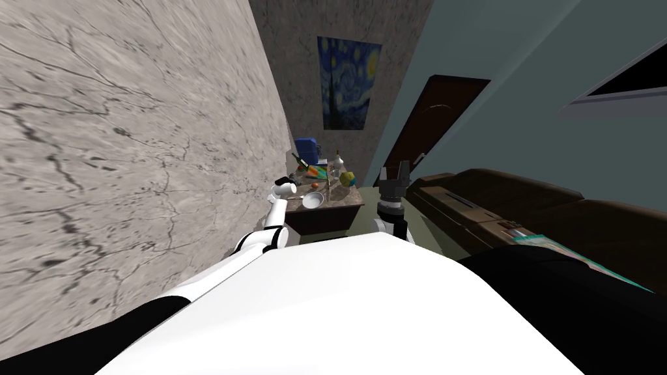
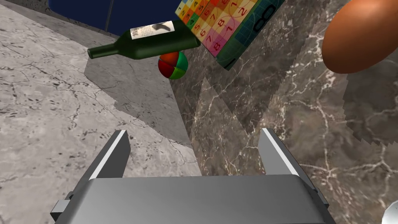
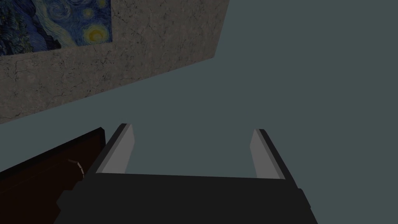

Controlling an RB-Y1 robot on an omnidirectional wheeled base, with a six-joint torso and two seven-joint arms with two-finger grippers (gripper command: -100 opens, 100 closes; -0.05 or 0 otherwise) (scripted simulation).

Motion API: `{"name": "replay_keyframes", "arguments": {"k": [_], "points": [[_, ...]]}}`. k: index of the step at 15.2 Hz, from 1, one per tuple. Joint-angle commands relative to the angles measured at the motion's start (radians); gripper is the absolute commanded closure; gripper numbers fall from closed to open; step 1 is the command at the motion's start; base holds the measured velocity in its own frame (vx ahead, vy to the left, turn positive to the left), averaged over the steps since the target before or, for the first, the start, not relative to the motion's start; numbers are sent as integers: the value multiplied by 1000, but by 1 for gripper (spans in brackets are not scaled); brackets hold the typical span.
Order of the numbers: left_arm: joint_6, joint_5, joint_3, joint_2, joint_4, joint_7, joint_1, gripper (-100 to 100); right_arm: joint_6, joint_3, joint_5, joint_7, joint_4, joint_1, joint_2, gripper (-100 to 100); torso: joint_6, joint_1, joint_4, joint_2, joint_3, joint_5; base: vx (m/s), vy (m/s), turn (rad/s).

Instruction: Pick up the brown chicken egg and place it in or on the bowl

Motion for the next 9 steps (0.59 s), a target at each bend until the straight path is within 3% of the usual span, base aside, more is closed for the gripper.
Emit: {"name": "replay_keyframes", "arguments": {"k": [1,3,4,6,7,9], "points": [[39,-5,-9,-2,50,-7,-49,-100,0,0,0,0,0,0,0,0,0,0,0,0,0,0,8,-4,10],[39,-5,-9,-2,72,-7,-49,-100,0,0,0,0,0,0,0,0,0,0,0,0,0,0,13,-5,1],[73,-11,-20,-5,104,-16,-91,-100,0,0,0,0,0,0,0,0,0,0,0,0,0,0,18,-7,10],[73,-11,-20,-5,130,-16,-91,-100,0,0,0,0,0,0,0,0,0,0,0,-1,0,0,17,-6,4],[105,-17,-31,-8,156,-27,-130,-100,0,0,0,0,0,0,0,0,0,0,0,-1,0,0,20,-6,9],[105,-17,-31,-8,186,-27,-130,-100,0,0,0,0,0,0,0,0,0,0,0,-1,0,0,18,-6,3]]}}
